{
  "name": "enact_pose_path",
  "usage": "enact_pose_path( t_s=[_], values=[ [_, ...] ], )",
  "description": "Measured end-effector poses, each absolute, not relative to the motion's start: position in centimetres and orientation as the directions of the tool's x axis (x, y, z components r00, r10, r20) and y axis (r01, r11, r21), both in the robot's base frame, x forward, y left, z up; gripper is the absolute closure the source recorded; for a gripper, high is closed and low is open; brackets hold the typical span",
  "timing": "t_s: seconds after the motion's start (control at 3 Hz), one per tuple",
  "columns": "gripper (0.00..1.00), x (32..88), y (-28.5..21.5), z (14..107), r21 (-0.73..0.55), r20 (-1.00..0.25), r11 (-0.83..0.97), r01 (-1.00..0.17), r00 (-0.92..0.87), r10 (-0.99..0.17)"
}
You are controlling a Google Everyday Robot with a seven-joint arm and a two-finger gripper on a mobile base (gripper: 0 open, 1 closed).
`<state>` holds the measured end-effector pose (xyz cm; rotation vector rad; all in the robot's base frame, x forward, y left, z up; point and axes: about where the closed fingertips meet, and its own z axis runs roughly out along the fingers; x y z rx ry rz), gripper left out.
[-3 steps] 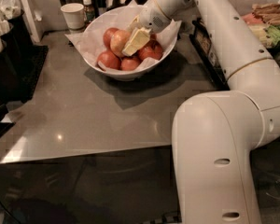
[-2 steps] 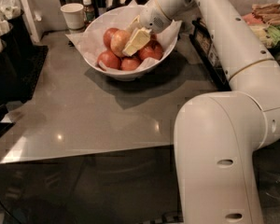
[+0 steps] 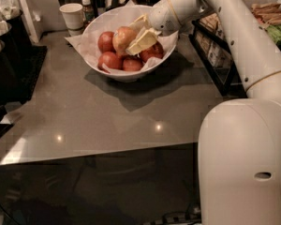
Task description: Pick apple from white bowl
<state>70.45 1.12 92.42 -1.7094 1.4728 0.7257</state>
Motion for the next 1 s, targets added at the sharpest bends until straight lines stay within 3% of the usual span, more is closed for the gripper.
enact_pose_path(
  t_s=[1.0],
  values=[
    [1.00, 68.59, 0.70, 95.12, -0.247, -0.810, -0.075, -0.966, 0.248, -0.531]
  ],
)
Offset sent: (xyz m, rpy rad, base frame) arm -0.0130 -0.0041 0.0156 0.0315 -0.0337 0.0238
